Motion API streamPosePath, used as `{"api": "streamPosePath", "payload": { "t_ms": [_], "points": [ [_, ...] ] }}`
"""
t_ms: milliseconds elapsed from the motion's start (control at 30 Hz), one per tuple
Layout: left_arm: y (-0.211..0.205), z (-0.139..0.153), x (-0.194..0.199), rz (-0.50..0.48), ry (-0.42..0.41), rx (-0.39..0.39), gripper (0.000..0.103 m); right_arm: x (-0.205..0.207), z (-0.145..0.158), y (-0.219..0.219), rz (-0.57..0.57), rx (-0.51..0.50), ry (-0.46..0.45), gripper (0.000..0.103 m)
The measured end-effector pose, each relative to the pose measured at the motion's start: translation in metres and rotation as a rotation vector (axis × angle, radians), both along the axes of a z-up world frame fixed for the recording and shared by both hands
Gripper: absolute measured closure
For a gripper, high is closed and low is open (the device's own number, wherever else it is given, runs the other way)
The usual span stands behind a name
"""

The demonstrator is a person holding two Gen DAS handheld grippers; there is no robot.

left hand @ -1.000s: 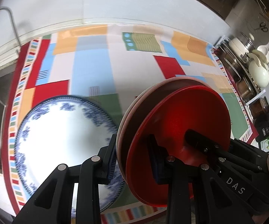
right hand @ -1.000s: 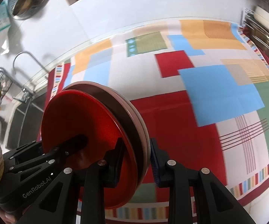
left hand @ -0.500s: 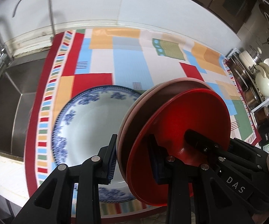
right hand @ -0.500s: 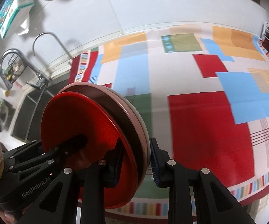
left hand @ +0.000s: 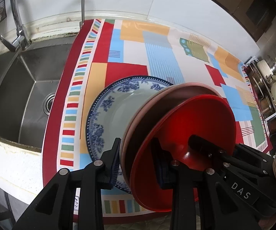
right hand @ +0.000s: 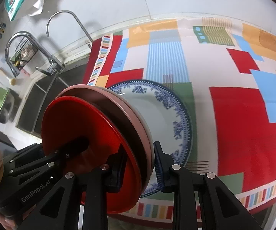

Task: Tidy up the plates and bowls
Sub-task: 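Lift the bowl stack with both grippers and carry it over the blue-floral plate, then lower the bowl stack onto the blue-floral plate and open both grippers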

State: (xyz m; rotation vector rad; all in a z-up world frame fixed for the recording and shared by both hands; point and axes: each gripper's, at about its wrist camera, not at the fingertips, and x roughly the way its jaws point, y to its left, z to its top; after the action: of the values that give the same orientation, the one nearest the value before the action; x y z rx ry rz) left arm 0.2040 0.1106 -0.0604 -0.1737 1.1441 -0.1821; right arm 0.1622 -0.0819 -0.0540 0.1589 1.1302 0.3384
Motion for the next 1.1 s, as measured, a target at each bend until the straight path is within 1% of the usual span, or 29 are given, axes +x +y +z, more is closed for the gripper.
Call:
{"api": "streamPosePath", "payload": {
  "t_ms": [200,567,933,1100],
  "points": [
    [0.004,-0.008,0.002,0.000,0.024,-0.004,0.072,-0.001,-0.007,0.008,0.005,-0.005,0.022,0.075],
    [0.005,-0.021,0.010,-0.003,0.054,-0.010,0.072,0.006,-0.016,0.010,-0.002,-0.012,0.062,0.075],
    [0.005,-0.024,0.018,-0.002,0.048,-0.008,0.072,0.012,-0.018,0.010,-0.003,-0.012,0.066,0.075],
    [0.004,-0.027,0.025,-0.006,0.048,-0.003,0.074,0.016,-0.020,0.010,-0.003,-0.018,0.059,0.075]
  ]
}}
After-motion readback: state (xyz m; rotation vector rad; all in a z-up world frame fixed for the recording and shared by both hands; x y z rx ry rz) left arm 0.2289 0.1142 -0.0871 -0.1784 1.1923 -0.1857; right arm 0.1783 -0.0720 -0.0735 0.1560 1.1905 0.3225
